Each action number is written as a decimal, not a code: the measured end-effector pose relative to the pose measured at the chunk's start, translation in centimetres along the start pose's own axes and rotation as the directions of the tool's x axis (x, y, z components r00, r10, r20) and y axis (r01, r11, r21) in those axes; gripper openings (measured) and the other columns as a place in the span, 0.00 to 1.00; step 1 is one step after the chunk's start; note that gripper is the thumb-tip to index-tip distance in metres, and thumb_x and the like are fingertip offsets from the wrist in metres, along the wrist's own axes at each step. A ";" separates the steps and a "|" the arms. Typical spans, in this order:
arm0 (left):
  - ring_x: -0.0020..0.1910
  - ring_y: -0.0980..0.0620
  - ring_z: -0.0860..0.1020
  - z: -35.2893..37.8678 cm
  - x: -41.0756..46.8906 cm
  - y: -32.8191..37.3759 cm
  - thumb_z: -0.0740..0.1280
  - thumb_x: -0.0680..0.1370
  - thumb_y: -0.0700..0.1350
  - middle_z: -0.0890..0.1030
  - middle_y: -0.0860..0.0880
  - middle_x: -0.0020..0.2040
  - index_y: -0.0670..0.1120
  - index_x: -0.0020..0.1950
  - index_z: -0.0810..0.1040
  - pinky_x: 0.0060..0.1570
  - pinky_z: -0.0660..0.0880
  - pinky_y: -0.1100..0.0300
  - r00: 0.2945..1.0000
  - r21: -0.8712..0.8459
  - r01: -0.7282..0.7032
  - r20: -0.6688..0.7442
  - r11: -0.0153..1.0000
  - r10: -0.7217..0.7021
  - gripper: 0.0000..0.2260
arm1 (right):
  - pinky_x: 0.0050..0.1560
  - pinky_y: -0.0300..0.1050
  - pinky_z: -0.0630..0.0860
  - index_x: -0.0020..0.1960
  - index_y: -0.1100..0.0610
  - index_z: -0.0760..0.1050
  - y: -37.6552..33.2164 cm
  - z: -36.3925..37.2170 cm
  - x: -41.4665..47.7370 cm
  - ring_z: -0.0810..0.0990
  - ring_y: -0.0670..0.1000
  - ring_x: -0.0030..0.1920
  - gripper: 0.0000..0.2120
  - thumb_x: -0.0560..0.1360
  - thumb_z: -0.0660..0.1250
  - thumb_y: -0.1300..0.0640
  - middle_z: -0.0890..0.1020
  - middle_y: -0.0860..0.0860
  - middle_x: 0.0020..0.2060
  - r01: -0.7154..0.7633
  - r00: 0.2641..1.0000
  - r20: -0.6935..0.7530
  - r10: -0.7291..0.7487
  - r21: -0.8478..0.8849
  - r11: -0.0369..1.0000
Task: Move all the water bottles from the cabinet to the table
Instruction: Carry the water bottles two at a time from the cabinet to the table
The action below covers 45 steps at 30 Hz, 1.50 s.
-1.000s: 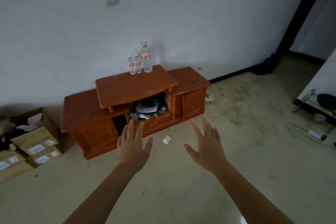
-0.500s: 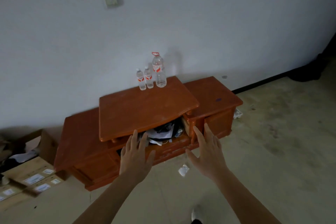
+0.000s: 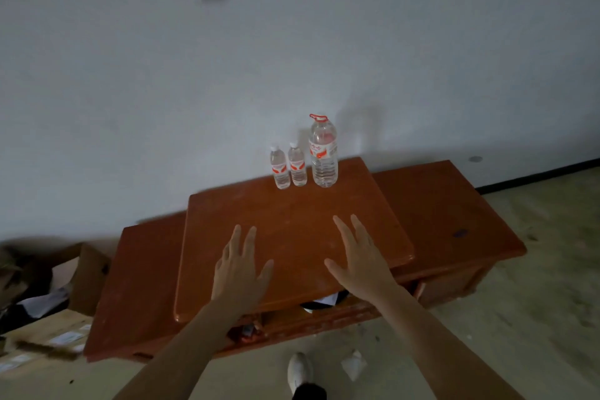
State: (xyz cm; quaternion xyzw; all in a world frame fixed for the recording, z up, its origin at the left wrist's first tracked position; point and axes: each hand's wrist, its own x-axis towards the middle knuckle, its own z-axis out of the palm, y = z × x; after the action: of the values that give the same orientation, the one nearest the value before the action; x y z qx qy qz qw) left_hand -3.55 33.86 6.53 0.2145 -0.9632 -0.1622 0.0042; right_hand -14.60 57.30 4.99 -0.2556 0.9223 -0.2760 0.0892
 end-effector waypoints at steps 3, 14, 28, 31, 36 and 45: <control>0.78 0.41 0.56 1.3 7.8 -1.4 0.60 0.79 0.62 0.46 0.47 0.81 0.53 0.81 0.48 0.71 0.63 0.42 1.000 -0.026 0.007 0.023 1.000 -0.006 0.35 | 0.72 0.57 0.64 0.78 0.36 0.37 0.5 1.4 6.6 0.53 0.56 0.80 0.43 0.77 0.65 0.38 0.42 0.49 0.81 -0.009 1.000 0.010 0.008 0.029 1.000; 0.78 0.44 0.57 9.5 34.4 -4.8 0.70 0.74 0.60 0.51 0.47 0.81 0.52 0.80 0.46 0.70 0.65 0.43 0.984 -0.302 0.129 0.154 0.945 -0.085 0.44 | 0.74 0.57 0.62 0.79 0.38 0.42 3.2 9.2 30.9 0.56 0.50 0.79 0.47 0.73 0.70 0.37 0.51 0.43 0.80 -0.163 0.987 0.053 0.154 0.279 0.946; 0.54 0.60 0.80 19.4 49.0 -6.1 0.78 0.69 0.52 0.78 0.59 0.58 0.52 0.72 0.64 0.48 0.76 0.68 0.994 -0.685 0.094 0.029 0.722 -0.102 0.35 | 0.71 0.58 0.69 0.79 0.54 0.57 8.9 19.1 47.1 0.69 0.49 0.73 0.36 0.78 0.71 0.55 0.72 0.50 0.71 0.017 0.981 -0.167 0.103 0.598 0.801; 0.51 0.69 0.79 19.5 49.7 -7.1 0.79 0.67 0.53 0.79 0.63 0.52 0.55 0.66 0.66 0.42 0.74 0.75 0.998 -0.669 0.057 0.027 0.741 -0.053 0.33 | 0.69 0.55 0.72 0.77 0.53 0.59 9.7 19.3 47.8 0.73 0.46 0.69 0.33 0.77 0.72 0.57 0.75 0.48 0.67 0.053 0.985 -0.161 0.056 0.604 0.795; 0.48 0.68 0.77 18.7 48.2 -8.0 0.80 0.67 0.51 0.77 0.64 0.51 0.61 0.62 0.64 0.42 0.72 0.71 0.994 -0.653 0.087 0.002 0.753 -0.113 0.31 | 0.69 0.57 0.73 0.76 0.51 0.59 10.6 19.4 47.7 0.72 0.46 0.69 0.34 0.76 0.74 0.53 0.73 0.47 0.68 0.025 0.995 -0.088 0.036 0.604 0.796; 0.51 0.57 0.79 17.0 38.2 -11.4 0.80 0.67 0.52 0.79 0.59 0.55 0.59 0.63 0.67 0.46 0.77 0.60 0.976 -0.554 0.142 -0.058 0.820 -0.208 0.31 | 0.64 0.29 0.65 0.70 0.59 0.65 11.1 20.6 38.7 0.70 0.50 0.65 0.33 0.71 0.78 0.54 0.69 0.54 0.63 0.081 0.993 -0.110 -0.036 0.437 0.896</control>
State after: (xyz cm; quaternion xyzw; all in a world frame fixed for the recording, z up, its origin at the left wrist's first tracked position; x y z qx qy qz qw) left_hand -34.88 13.50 -15.53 0.3008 -0.8510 -0.4172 0.1063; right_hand -46.00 35.58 -19.20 -0.2426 0.8309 -0.4926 0.0905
